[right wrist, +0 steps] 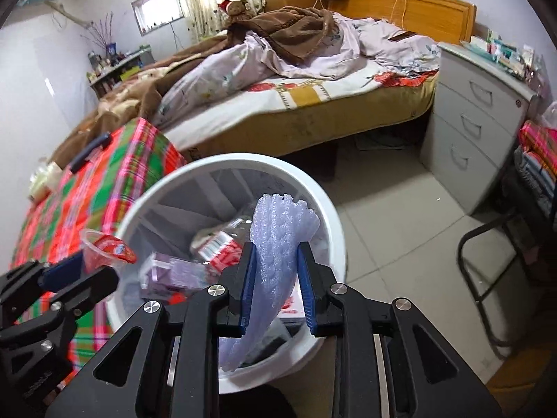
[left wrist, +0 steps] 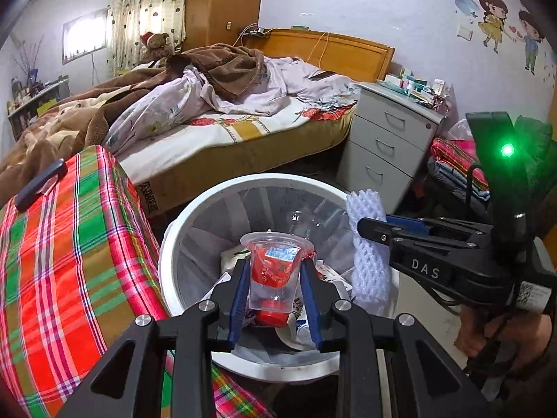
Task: Collect trash
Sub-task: 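Open both tools to drop the cup and foam net into the bin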
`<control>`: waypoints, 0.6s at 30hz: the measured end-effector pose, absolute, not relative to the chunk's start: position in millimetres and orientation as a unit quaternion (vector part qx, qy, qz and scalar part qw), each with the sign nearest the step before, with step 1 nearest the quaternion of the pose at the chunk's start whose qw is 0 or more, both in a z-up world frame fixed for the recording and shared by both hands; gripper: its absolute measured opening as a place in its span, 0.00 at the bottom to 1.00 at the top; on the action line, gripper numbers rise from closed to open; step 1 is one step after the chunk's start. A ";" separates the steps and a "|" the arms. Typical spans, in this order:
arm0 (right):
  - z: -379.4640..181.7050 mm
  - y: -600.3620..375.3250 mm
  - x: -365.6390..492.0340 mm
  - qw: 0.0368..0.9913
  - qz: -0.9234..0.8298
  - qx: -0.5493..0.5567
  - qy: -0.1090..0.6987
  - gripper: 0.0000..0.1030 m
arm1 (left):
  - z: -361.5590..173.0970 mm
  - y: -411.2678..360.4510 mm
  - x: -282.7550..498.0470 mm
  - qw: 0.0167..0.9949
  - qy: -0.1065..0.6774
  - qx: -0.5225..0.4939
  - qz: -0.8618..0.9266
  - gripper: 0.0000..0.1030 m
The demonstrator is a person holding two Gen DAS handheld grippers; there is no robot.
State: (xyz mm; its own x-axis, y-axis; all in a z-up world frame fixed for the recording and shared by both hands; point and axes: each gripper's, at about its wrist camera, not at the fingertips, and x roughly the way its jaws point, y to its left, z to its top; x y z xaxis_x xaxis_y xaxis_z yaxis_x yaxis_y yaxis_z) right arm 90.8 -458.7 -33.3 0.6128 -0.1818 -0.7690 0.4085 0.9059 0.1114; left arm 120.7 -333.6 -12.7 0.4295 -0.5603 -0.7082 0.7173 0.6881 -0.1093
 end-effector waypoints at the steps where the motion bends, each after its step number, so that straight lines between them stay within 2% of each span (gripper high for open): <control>1: -34.0 -459.3 90.8 0.887 -0.165 0.138 0.409 0.25 | -13.3 -333.9 120.6 0.841 0.372 0.109 -0.376 0.29; 3: -35.2 -461.2 90.2 0.886 -0.161 0.139 0.412 0.26 | -14.3 -333.7 122.5 0.841 0.375 0.104 -0.376 0.30; 5: -35.3 -461.4 90.1 0.886 -0.165 0.134 0.413 0.30 | -14.5 -333.0 124.2 0.843 0.375 0.103 -0.372 0.35; 6: -35.2 -461.6 89.8 0.885 -0.168 0.133 0.413 0.33 | -14.7 -332.1 124.8 0.844 0.375 0.103 -0.368 0.43; 7: -35.2 -462.0 88.9 0.885 -0.168 0.136 0.412 0.39 | -14.2 -330.8 125.6 0.845 0.375 0.101 -0.368 0.48; 8: -34.8 -462.0 88.4 0.886 -0.166 0.140 0.411 0.51 | -13.8 -329.8 125.7 0.845 0.375 0.098 -0.368 0.49; 10: -33.3 -462.7 86.1 0.888 -0.163 0.148 0.403 0.58 | -13.3 -327.9 125.5 0.848 0.374 0.099 -0.364 0.50; 18: -26.7 -459.2 77.0 0.896 -0.164 0.163 0.379 0.58 | -9.5 -316.4 121.2 0.855 0.370 0.091 -0.352 0.53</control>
